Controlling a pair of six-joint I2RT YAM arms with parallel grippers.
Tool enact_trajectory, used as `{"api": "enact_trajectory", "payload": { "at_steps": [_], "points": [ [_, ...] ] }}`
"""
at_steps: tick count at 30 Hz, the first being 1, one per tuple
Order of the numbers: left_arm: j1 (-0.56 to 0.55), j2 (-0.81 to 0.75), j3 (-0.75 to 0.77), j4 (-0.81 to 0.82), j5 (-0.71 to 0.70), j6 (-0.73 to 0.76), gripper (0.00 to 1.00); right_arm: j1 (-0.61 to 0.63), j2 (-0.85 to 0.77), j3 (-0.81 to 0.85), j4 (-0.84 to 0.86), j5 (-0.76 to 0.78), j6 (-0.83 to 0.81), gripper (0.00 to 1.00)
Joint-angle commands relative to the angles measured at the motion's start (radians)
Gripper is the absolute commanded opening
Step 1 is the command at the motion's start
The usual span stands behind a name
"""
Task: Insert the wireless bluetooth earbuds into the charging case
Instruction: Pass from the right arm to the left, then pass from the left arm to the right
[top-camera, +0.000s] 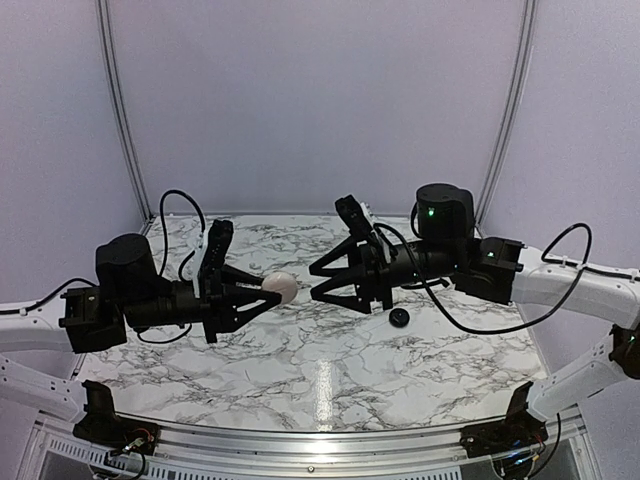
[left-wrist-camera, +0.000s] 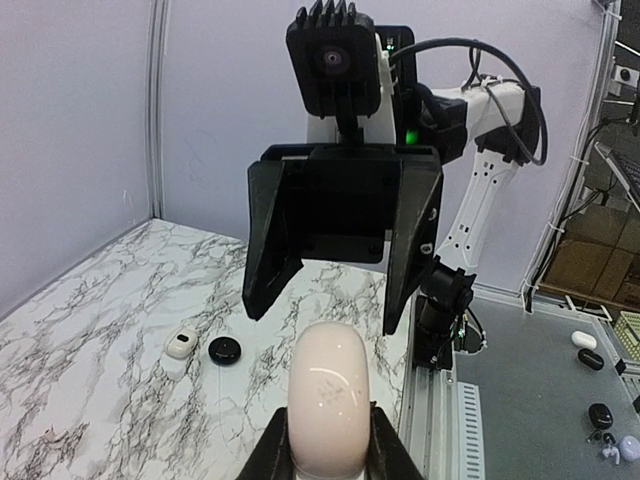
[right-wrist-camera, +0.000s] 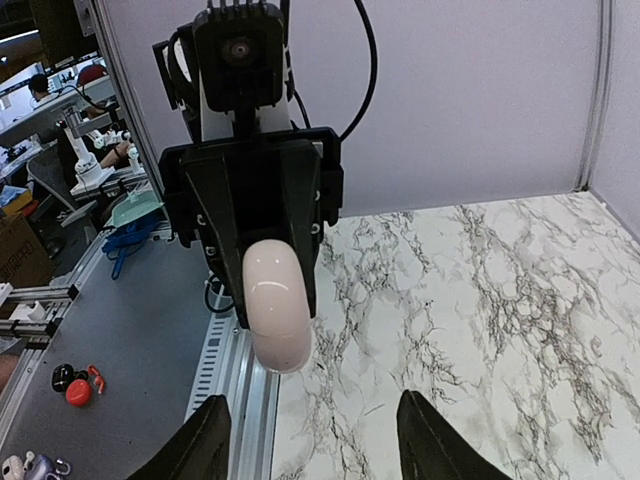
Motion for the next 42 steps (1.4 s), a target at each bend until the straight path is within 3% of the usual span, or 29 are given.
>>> {"api": "enact_trajectory", "payload": {
  "at_steps": [1, 16, 35, 39, 42],
  "points": [
    [0.003, 0.000, 0.007, 0.111, 0.024, -0.012, 0.00, 0.027, 0.027, 0.016, 0.116, -0.038, 0.041, 0.56],
    [0.001, 0.021, 0.001, 0.145, 0.043, 0.007, 0.00, 0.062, 0.093, 0.069, 0.147, -0.075, 0.049, 0.47],
    [0.001, 0.037, 0.001, 0.146, 0.055, 0.017, 0.00, 0.061, 0.120, 0.089, 0.165, -0.115, 0.058, 0.22],
    [0.001, 0.025, -0.006, 0.147, 0.050, 0.019, 0.00, 0.062, 0.116, 0.079, 0.163, -0.116, 0.055, 0.30],
    [0.001, 0.020, -0.006, 0.153, 0.049, 0.020, 0.00, 0.062, 0.117, 0.075, 0.163, -0.114, 0.055, 0.31]
  ]
}}
